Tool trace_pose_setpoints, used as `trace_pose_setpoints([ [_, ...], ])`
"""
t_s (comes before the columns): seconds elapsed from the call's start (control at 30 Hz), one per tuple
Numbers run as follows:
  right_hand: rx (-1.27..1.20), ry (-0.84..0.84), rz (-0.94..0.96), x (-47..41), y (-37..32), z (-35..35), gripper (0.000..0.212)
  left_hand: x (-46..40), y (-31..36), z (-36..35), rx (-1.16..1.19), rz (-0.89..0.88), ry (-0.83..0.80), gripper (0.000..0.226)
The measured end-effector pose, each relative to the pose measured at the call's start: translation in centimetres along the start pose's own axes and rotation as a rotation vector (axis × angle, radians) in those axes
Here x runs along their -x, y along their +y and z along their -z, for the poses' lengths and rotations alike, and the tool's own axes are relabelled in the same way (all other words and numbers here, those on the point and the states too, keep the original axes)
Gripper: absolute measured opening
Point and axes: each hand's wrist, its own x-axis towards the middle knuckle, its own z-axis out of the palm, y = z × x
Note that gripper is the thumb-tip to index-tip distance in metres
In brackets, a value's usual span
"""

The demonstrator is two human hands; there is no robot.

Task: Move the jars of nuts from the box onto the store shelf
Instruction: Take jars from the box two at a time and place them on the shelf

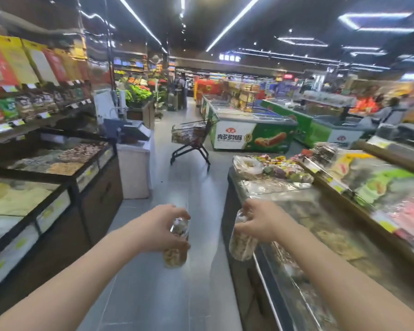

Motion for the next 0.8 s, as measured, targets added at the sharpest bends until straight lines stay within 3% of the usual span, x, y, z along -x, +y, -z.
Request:
trace_pose_setpoints([
  [0.3, 0.049, 0.071, -0.270, 11.2, 19.1, 6.2, 0.064, -6.9, 20.0, -8.0, 0.000, -0.269, -0.115, 0.065],
  [0.4, 0.049, 0.081, -0.392, 16.0, 24.6, 7.4, 0.083, -8.7, 26.7, -10.9, -0.015, -0.385, -0.165, 0.063],
  [0.6, 0.024, 0.170, -0.704, 26.2, 33.9, 8.8, 0.058, -11.4, 39.5, -16.9, -0.068, -0.630, -0.303, 0.083],
  [0.8, 0.001, 0.204, -1.013, 35.8, 39.9, 9.0, 0.063, -11.3, 52.5, -20.6, -0.083, -0.934, -0.415, 0.070],
])
